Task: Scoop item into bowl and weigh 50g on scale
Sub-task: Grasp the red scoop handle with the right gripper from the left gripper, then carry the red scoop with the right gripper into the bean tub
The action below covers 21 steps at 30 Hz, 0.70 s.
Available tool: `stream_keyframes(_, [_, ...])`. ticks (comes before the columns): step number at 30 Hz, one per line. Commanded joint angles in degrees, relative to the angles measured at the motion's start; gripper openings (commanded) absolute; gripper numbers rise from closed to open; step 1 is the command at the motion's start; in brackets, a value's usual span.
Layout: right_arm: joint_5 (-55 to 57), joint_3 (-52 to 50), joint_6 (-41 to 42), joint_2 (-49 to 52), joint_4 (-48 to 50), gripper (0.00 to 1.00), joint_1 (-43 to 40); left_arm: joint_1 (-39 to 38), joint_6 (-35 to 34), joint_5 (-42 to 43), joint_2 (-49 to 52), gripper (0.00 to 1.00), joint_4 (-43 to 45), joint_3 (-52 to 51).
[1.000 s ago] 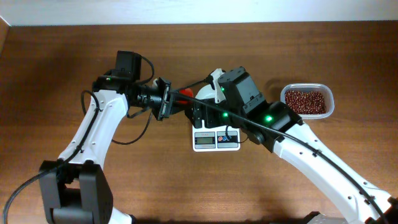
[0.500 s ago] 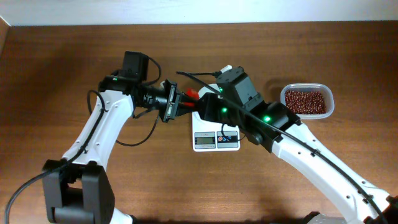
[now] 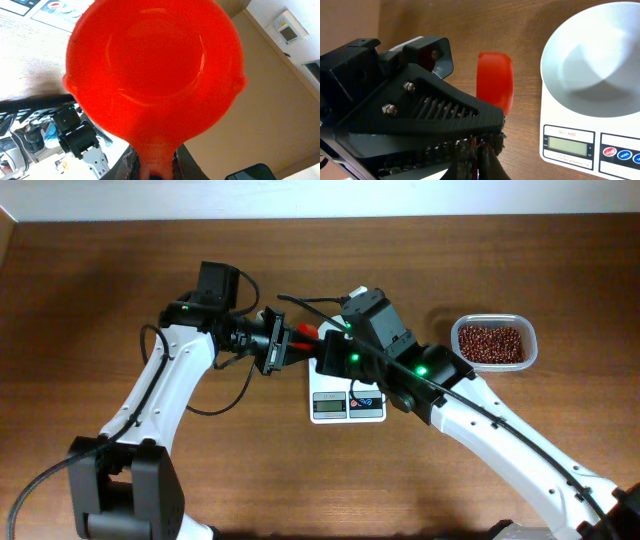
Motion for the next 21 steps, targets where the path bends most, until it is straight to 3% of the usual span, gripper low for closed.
stream_keyframes(1, [-0.1, 0.8, -0.3, 0.5, -0.5, 0.04, 0.5, -0.2, -0.6, -0.4, -0.9, 0.0, 0.1, 0.3])
stream_keyframes(3, [0.2, 0.7, -2.1, 0.5, -0.3, 0.04, 0.5, -0.2, -0.6, -1.9, -0.9, 0.01, 0.1, 0.3])
stream_keyframes(4, [0.3, 0.8, -4.1, 0.5, 0.0, 0.04, 0.4, -0.2, -0.5, -3.3, -0.9, 0.08, 0.1, 0.3])
stream_keyframes(5, [0.3, 0.8, -4.9, 0.5, 0.0, 0.04, 0.3, -0.2, 1.1, -6.3, -0.9, 0.22, 0.1, 0.3])
stream_keyframes(7, [-0.3, 2.2, -8.5, 0.4, -1.2, 0.04, -0.3, -0.2, 15.2, -9.9, -0.9, 0.54, 2.4, 0.3])
stream_keyframes(10, [-1.9, 8.3, -12.6, 0.4, -9.8, 0.04, -2.9, -0.1, 25.0, -9.9, -0.9, 0.78, 8.3, 0.3])
stream_keyframes(13, [-2.3, 18.4, -19.5, 0.4, -25.0, 0.04, -8.5, -0.1, 33.9, -5.5, -0.9, 0.82, 13.2, 0.3])
stream_keyframes(14, [-2.3, 21.7, -22.2, 0.4, -30.1, 0.04, -10.8, -0.1, 36.2, -4.3, -0.9, 0.92, 14.4, 0.3])
stream_keyframes(17, [-2.2, 32.0, -29.1, 0.7, -43.7, 0.04, -20.8, -0.1, 41.0, -4.3, -0.9, 0.99, 15.0, 0.3])
stream_keyframes(21, [-0.9, 36.9, -35.8, 3.6, -55.4, 0.04, -35.5, -0.1, 46.8, -4.3, -0.9, 0.99, 15.1, 0.3])
